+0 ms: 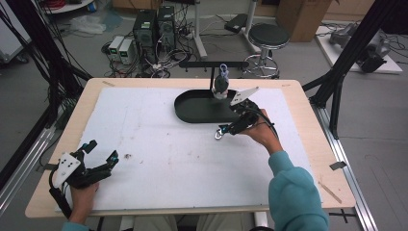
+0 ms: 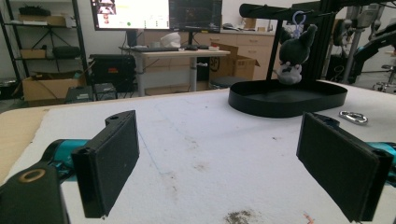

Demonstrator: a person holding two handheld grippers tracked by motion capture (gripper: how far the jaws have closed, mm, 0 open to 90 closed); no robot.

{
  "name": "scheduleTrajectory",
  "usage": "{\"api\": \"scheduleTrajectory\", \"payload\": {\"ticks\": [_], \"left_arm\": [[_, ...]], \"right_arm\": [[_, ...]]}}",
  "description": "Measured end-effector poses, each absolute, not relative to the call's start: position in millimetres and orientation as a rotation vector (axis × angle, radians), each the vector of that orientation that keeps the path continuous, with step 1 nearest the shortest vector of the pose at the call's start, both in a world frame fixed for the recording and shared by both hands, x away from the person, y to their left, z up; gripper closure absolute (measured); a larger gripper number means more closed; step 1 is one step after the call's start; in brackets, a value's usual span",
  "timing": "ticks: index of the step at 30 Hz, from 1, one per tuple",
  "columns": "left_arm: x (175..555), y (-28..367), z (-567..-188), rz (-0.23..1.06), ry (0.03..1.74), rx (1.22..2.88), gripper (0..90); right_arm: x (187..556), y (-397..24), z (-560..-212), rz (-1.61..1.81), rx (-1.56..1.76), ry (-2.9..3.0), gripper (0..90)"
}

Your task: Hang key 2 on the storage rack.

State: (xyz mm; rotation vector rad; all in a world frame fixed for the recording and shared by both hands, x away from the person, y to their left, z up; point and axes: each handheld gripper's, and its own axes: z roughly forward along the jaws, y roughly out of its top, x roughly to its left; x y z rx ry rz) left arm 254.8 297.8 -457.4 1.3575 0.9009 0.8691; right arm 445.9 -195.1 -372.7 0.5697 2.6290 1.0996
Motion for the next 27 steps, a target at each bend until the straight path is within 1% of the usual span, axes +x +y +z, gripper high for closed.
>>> {"api": "scheduleTrajectory", "payload": {"ticks": [13,14,18,23,25,26,27], "left_arm": [[254.7,297.5,-457.4,0.87,0.899,1.359,13.4],[254.7,297.5,-457.5,0.87,0.899,1.359,13.5],[254.6,297.5,-457.4,0.87,0.898,1.359,13.5],[254.6,297.4,-457.4,0.87,0.898,1.36,13.4],[254.7,297.5,-457.4,0.869,0.899,1.359,13.5],[254.6,297.5,-457.4,0.869,0.899,1.359,13.5],[254.6,297.4,-457.4,0.869,0.899,1.359,13.4]], "right_arm": [[450.1,-178.8,-390.0,0.963,0.566,2.712,6.7],[450.3,-178.1,-391.5,0.944,0.582,2.732,13.4],[451.3,-176.9,-393.7,0.922,0.584,2.742,15.8],[452.8,-173.4,-398.3,0.866,0.602,2.746,24.0],[452.5,-172.6,-399.0,0.862,0.607,2.747,24.6],[453.1,-171.3,-400.3,0.844,0.602,2.748,27.2],[453.3,-170.8,-401.0,0.834,0.599,2.749,27.7]]}}
